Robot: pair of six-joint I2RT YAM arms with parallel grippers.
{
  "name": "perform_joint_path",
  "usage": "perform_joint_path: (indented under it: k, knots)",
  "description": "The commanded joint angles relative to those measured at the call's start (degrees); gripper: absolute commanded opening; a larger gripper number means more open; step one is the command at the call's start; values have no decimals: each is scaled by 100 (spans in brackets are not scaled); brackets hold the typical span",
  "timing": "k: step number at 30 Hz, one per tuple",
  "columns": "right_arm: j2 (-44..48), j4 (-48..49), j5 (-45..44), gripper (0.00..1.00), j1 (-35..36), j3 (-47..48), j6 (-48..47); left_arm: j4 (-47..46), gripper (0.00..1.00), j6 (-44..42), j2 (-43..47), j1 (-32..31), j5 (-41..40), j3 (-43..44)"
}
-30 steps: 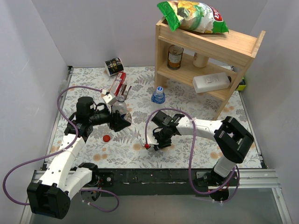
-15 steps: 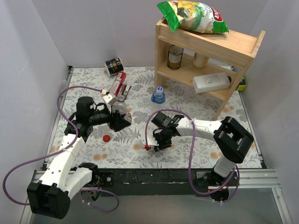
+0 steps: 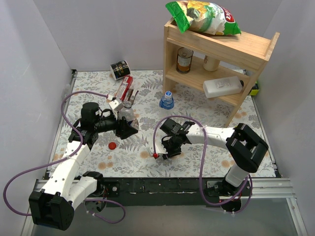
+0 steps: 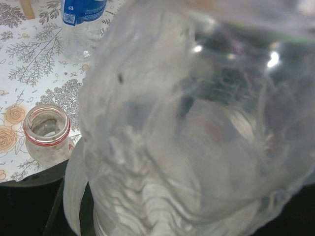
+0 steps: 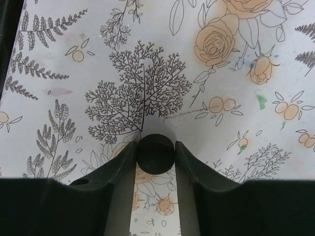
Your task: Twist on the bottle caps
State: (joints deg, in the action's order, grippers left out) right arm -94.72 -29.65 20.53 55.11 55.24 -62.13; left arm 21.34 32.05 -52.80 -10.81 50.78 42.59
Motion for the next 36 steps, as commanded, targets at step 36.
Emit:
perform_joint_path:
  k: [36]
  knots:
    - [-3, -3434, 926, 30, 413, 5910, 1985, -438, 0, -2960, -811, -1283, 1346, -664]
